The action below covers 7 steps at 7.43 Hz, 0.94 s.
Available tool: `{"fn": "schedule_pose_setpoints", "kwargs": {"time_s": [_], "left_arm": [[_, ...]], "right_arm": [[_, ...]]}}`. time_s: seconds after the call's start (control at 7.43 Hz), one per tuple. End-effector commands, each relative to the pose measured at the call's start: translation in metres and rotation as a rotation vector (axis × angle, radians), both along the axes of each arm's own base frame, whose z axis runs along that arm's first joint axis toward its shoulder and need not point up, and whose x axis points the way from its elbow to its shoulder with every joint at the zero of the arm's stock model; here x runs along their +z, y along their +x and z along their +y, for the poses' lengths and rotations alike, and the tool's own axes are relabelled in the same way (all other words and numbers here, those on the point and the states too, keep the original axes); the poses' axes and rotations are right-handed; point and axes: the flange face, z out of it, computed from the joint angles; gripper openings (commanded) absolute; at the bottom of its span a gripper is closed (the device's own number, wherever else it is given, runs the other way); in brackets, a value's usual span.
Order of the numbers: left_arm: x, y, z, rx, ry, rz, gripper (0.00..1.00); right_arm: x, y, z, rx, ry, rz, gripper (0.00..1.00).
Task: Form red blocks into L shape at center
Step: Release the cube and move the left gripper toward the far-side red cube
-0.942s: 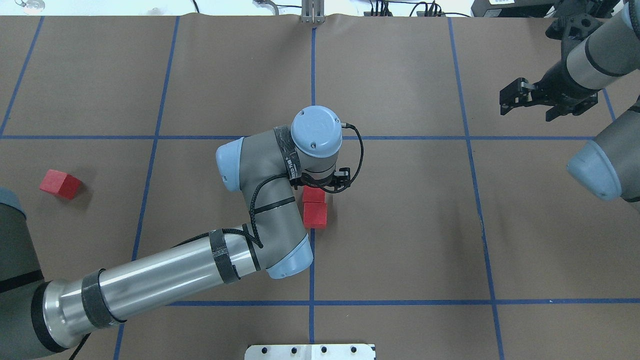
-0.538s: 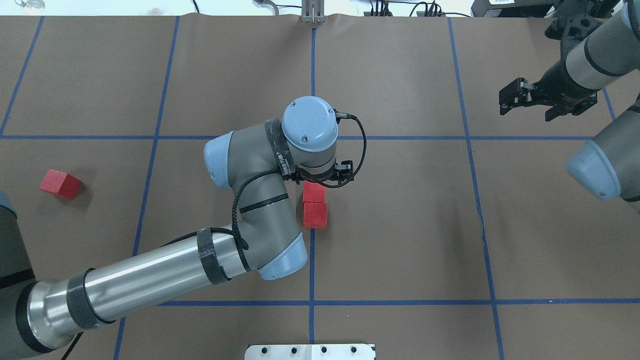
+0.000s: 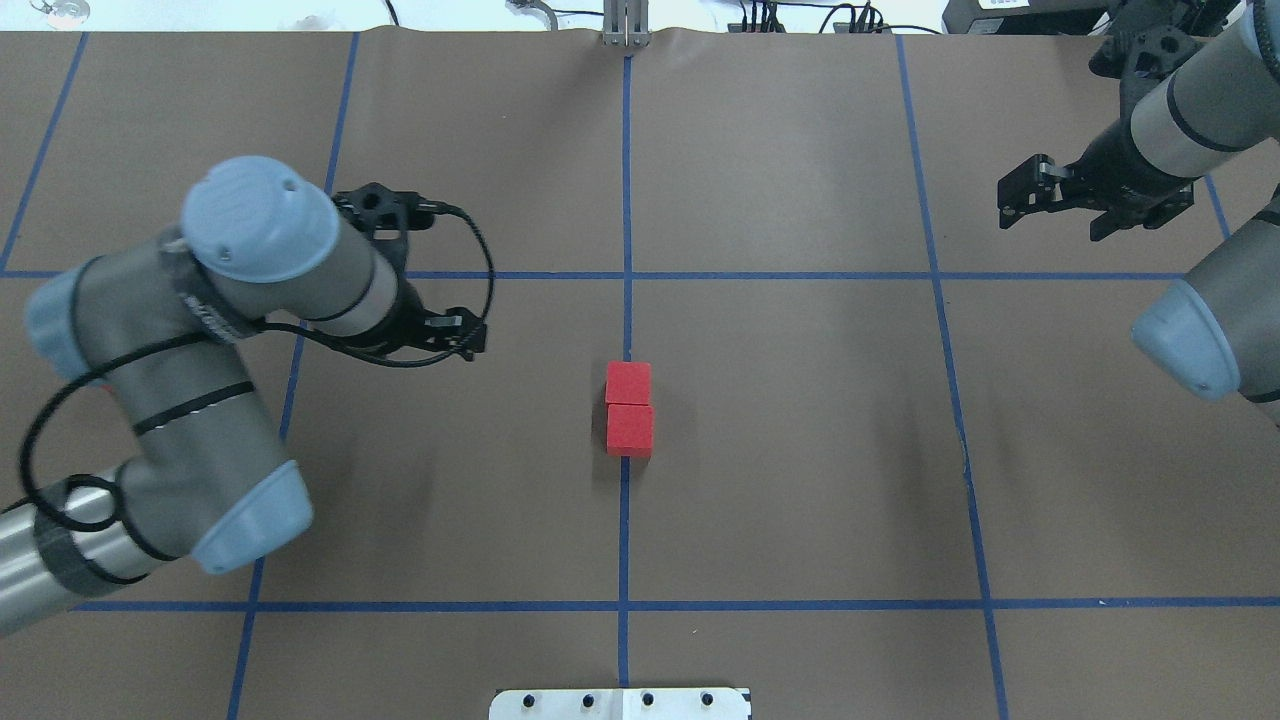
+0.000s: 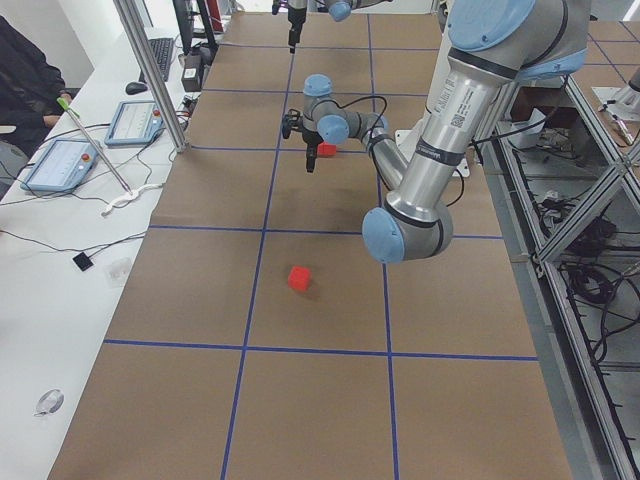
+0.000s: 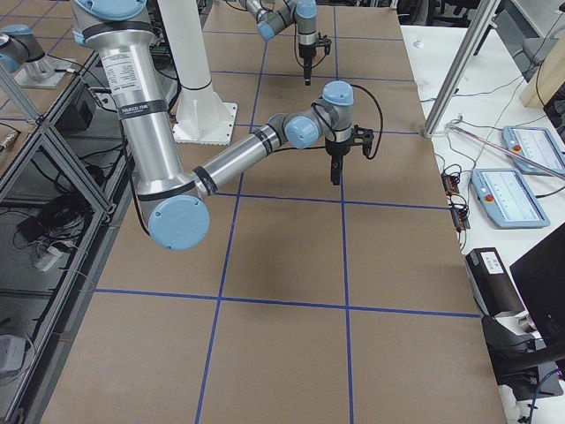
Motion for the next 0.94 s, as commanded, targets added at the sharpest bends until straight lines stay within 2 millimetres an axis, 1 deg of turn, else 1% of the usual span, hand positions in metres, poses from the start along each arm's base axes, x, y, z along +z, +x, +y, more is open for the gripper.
{"fn": "schedule_pose_setpoints", "kwargs": {"time_s": [0.0,0.13,0.27,0.4,0.54,0.81], "left_arm": [[0.080,-0.103,-0.008,0.009,-0.026,-0.055,0.99],[0.115,-0.147,-0.018,0.060,0.009,-0.083,0.99],[0.148,-0.173,-0.023,0.098,-0.006,-0.099,0.99],[0.164,-0.181,-0.035,0.139,0.043,-0.113,0.99],[0.182,-0.178,-0.044,0.221,0.117,-0.132,0.99],[0.222,-0.171,-0.053,0.274,0.145,-0.144,0.98]], "right_arm": [[-0.001,0.000,0.000,0.001,0.002,0.001,0.99],[0.004,-0.001,-0.001,0.000,-0.006,0.005,0.99],[0.005,-0.005,0.000,-0.006,-0.008,0.007,0.99],[0.005,-0.007,0.001,-0.011,-0.008,0.007,0.99],[0.005,-0.010,0.002,-0.016,-0.008,0.007,0.99],[0.007,-0.012,0.001,-0.017,-0.006,0.011,0.99]]}}
